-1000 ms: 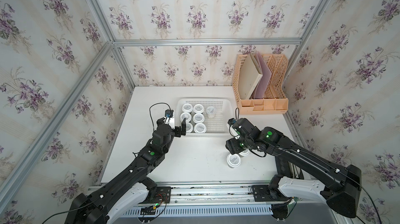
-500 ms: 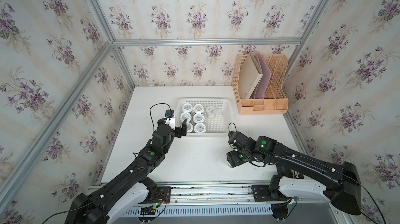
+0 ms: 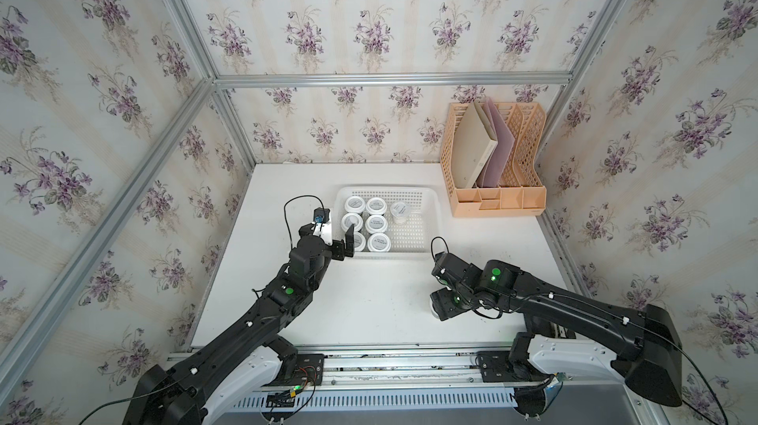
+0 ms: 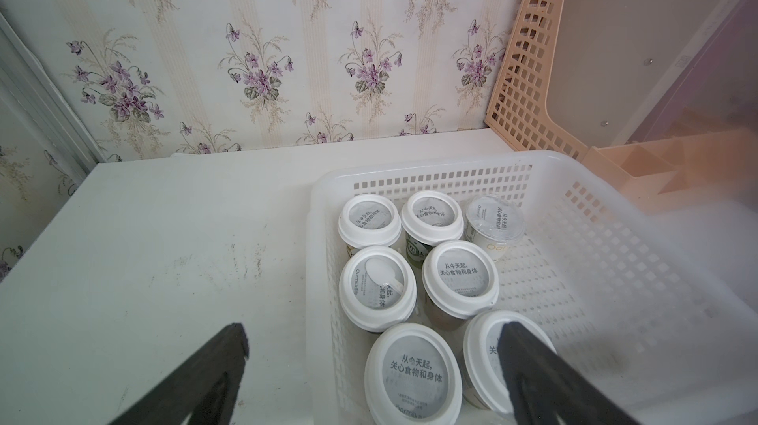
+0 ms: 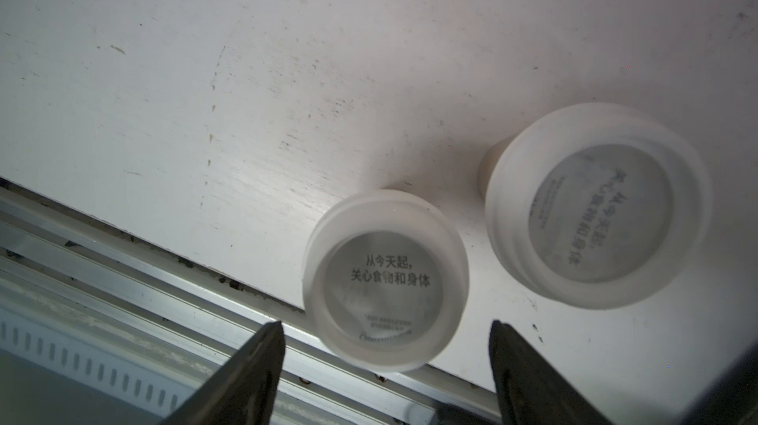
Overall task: Put the yogurt in the basket
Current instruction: Pick up the yogurt from the center of the board.
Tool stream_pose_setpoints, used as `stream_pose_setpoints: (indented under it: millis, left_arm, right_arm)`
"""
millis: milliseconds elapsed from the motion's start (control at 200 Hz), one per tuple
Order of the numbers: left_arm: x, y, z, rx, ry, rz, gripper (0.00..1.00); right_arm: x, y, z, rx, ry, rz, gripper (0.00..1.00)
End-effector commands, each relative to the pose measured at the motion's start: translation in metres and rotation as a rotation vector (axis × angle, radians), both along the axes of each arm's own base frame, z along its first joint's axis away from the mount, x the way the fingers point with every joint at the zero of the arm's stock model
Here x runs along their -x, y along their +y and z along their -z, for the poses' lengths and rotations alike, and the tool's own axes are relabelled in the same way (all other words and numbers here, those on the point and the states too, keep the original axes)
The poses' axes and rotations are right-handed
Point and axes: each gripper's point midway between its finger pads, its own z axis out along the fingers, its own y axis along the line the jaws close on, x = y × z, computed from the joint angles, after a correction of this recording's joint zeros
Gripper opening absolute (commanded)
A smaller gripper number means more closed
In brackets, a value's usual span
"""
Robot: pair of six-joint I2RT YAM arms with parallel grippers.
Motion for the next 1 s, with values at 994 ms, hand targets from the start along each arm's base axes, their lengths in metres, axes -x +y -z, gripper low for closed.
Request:
stream_pose_setpoints:
  millis: [994]
  left_arm:
    - [-0.003,-0.004,-0.006,0.018,-0.017,0.011,0.99]
  right_arm:
    - [-0.002,0.009,0.013,-0.016,0.004,-0.019,0.73]
